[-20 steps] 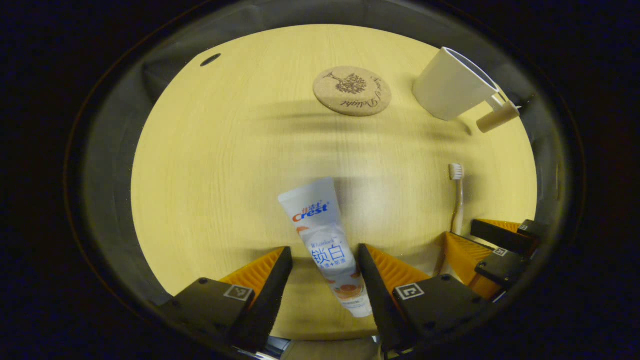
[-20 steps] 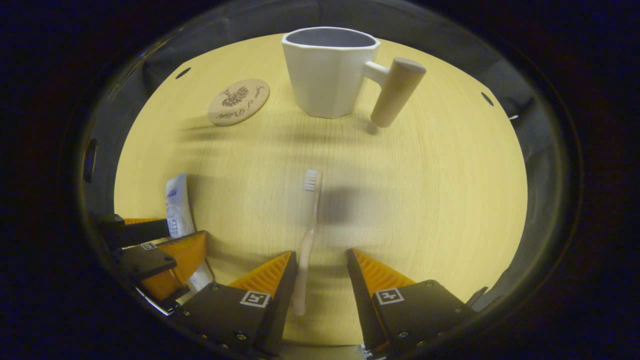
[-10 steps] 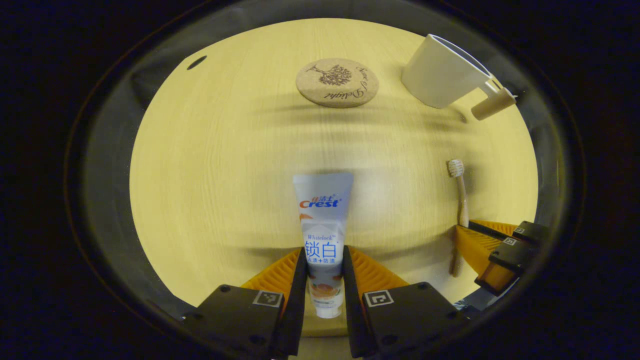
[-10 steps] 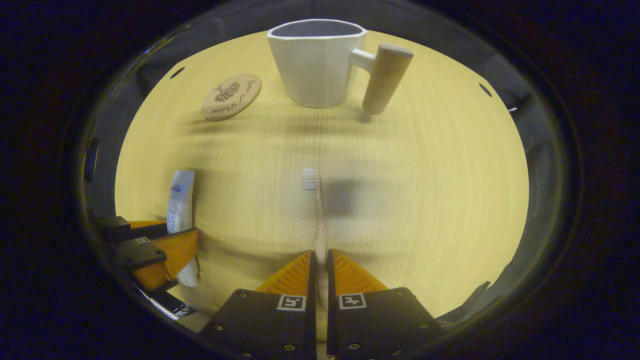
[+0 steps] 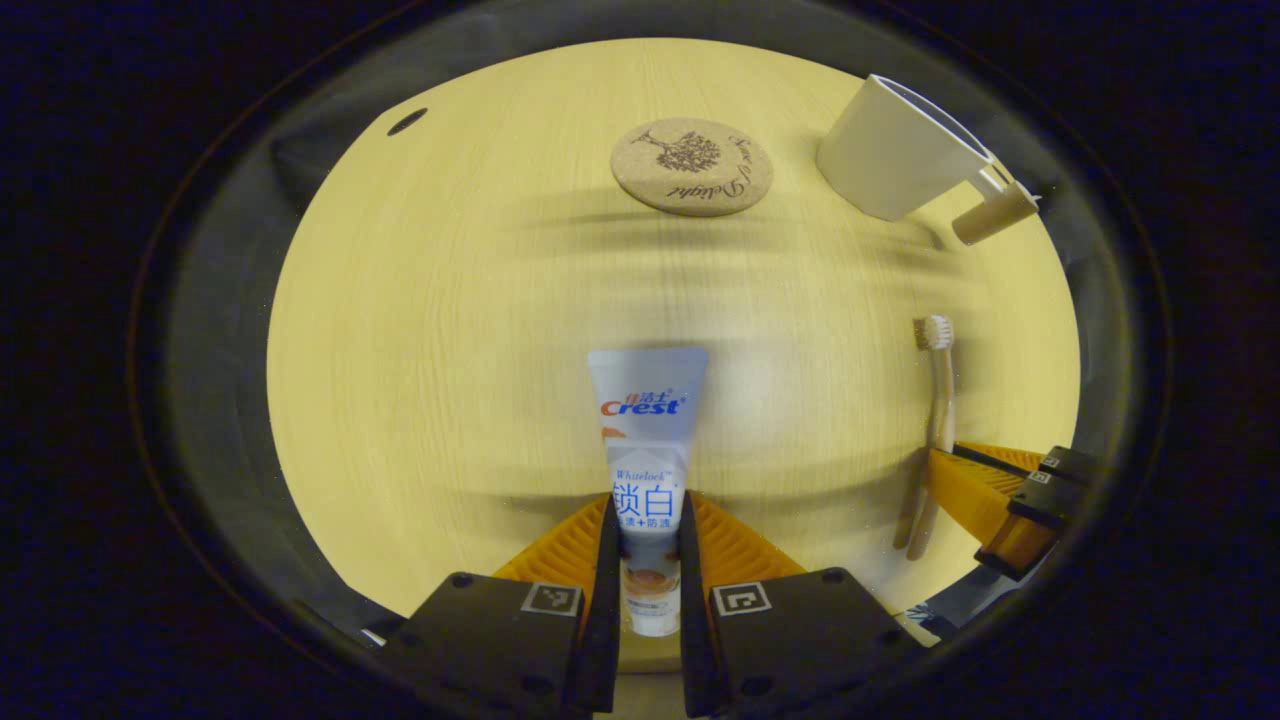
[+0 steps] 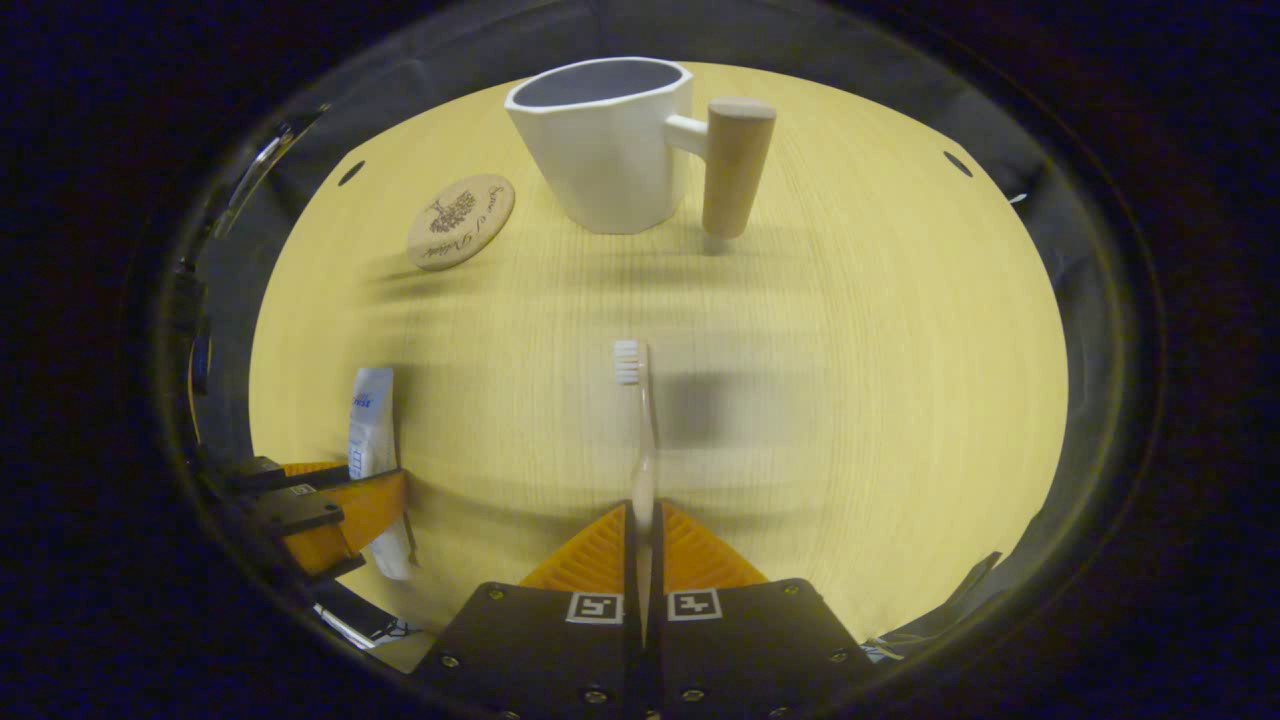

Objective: Put the toothbrush and toothpaste on the desktop into the cup, then pick up the cup and place it on the coaster on the desktop.

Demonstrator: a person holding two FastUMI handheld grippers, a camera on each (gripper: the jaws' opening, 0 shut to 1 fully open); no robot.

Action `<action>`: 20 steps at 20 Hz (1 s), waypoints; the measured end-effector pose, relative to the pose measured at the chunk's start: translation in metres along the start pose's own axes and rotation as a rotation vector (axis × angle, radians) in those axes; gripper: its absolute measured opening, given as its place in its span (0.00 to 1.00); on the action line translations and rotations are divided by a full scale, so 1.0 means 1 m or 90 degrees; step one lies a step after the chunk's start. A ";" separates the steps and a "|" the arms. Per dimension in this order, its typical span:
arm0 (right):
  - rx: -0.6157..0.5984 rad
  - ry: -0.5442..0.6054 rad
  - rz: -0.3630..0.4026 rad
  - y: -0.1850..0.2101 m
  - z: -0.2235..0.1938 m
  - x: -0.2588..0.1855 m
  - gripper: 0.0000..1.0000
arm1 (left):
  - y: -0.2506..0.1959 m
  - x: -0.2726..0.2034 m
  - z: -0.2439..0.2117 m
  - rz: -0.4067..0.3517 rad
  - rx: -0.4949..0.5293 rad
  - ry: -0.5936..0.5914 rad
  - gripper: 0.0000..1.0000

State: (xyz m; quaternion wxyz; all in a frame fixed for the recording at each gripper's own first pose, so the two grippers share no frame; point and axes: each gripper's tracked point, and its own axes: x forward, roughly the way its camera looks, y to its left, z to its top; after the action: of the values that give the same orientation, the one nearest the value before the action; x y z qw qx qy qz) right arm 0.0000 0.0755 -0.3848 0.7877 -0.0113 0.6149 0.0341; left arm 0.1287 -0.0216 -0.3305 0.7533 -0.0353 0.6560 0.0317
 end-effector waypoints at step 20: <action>0.075 -0.215 0.115 0.018 0.141 -0.125 0.01 | -0.001 -0.064 0.005 -0.007 -0.004 -0.020 0.34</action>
State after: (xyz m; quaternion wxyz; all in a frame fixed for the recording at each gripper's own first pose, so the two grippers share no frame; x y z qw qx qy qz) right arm 0.1046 0.0971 -0.2290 0.8729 0.0956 0.4734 0.0702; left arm 0.1247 -0.0226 -0.2662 0.7637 -0.0408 0.6436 0.0297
